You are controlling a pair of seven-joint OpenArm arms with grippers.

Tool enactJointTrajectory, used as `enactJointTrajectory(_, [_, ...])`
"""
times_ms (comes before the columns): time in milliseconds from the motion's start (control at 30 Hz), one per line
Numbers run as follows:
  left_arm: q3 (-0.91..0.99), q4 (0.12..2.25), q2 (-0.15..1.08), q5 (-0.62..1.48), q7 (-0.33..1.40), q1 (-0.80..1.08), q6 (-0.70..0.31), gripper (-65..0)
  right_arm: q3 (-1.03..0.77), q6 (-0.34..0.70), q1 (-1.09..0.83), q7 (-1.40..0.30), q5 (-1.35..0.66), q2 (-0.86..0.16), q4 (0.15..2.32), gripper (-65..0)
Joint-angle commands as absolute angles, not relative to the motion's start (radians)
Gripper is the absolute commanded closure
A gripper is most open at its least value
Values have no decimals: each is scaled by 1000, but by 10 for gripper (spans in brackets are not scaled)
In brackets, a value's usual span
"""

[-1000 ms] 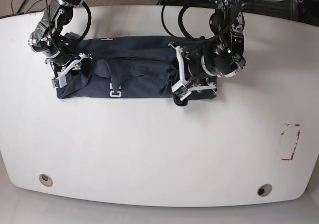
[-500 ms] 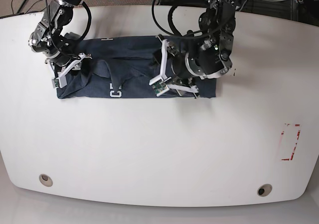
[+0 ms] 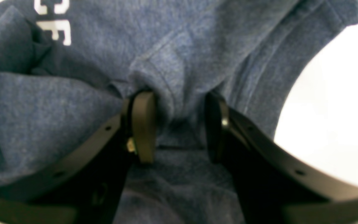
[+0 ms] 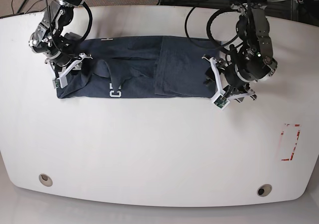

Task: Layout the t-shirt on the table in an organized manner, then fold the t-shirt properly
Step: 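Release the folded end with the left gripper and press it flat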

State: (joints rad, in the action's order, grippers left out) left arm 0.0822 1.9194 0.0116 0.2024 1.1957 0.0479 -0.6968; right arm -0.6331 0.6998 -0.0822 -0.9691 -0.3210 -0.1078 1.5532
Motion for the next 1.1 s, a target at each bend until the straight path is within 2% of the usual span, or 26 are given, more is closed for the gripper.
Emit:
enactJointTrajectory(0, [73,1903,21,228,1148,50,-698,-260,-636,698,-79,-978,-317,-120,1569,-238])
enactJointTrajectory(200, [71,1794,31,228,1107,58,-698,-88,-636,698,-79,-978,-317,-117,1569,-238])
enactJointTrajectory(333, [62,1728,31,226,1082,58,-698,-7,-636,698,-79,-978,-317,-116,1569,-238])
enactJointTrajectory(533, [48,1666,50,223,1064,56,-698,0,-636,698,-79,-980,-326,-116,1603,-246])
enactJointTrajectory(700, [50,1626,74,223,1063,58,-698,0,-639,698,-71,-1050,-332,-114,1725,-266])
enactJointTrajectory(767, [51,1607,85,223,1063,58,-698,0,-642,698,-65,-1099,-357,-113,1779,-315])
enactJointTrajectory(867, [54,1587,102,223,1063,56,-698,0,-648,698,-50,-1162,-409,-116,1862,-426])
enactJointTrajectory(1033, [54,1550,136,223,1044,51,-698,0,-708,698,-33,-1262,-507,-119,1940,-647])
enactJointTrajectory(1067, [54,1544,140,223,1035,51,-698,0,-728,698,-25,-1280,-529,-117,1940,-650])
